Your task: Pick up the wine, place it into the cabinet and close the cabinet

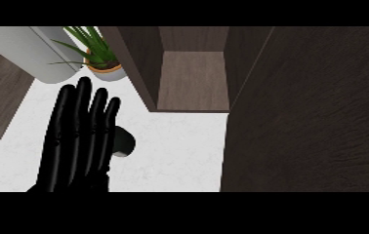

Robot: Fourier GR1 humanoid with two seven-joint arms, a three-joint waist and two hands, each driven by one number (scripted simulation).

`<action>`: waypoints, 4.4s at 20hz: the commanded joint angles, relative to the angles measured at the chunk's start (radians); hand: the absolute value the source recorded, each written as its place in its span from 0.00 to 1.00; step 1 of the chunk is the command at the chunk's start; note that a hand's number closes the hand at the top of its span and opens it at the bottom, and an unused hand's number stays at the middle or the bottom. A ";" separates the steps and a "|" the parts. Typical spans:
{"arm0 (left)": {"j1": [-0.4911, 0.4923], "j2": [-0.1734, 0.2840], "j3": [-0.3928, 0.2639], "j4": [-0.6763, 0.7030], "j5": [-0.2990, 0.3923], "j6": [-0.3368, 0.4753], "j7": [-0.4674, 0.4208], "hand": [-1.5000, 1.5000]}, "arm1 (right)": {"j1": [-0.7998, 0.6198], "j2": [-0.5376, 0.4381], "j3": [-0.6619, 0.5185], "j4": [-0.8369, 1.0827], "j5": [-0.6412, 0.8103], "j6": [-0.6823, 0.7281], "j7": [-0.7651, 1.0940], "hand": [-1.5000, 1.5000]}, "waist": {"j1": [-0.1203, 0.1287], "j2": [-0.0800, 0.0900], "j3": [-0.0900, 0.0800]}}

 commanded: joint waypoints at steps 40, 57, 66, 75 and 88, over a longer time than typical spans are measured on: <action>-0.162 0.000 0.178 -0.143 -0.206 -0.246 0.347 0.00 | -0.083 -0.022 -0.023 -0.090 0.082 -0.126 0.121 0.00 | -0.010 0.006 -0.002; 0.220 0.069 0.306 0.158 0.116 -0.058 -0.247 0.00 | 0.040 -0.054 -0.194 -0.092 -0.072 0.024 0.024 0.00 | -0.019 0.011 -0.003; 0.415 0.098 0.394 0.235 0.328 -0.043 -0.546 0.00 | 0.035 -0.037 -0.217 -0.091 -0.102 0.052 0.046 0.00 | -0.012 0.009 -0.003; 0.454 0.093 0.536 0.458 0.558 -0.142 -0.836 0.00 | 0.079 -0.031 -0.253 -0.096 -0.129 0.115 0.020 0.00 | -0.017 0.009 -0.003; 0.503 0.110 0.686 0.665 0.705 -0.283 -1.051 0.00 | 0.072 0.005 -0.220 -0.146 -0.122 0.106 0.083 0.00 | -0.014 0.009 -0.003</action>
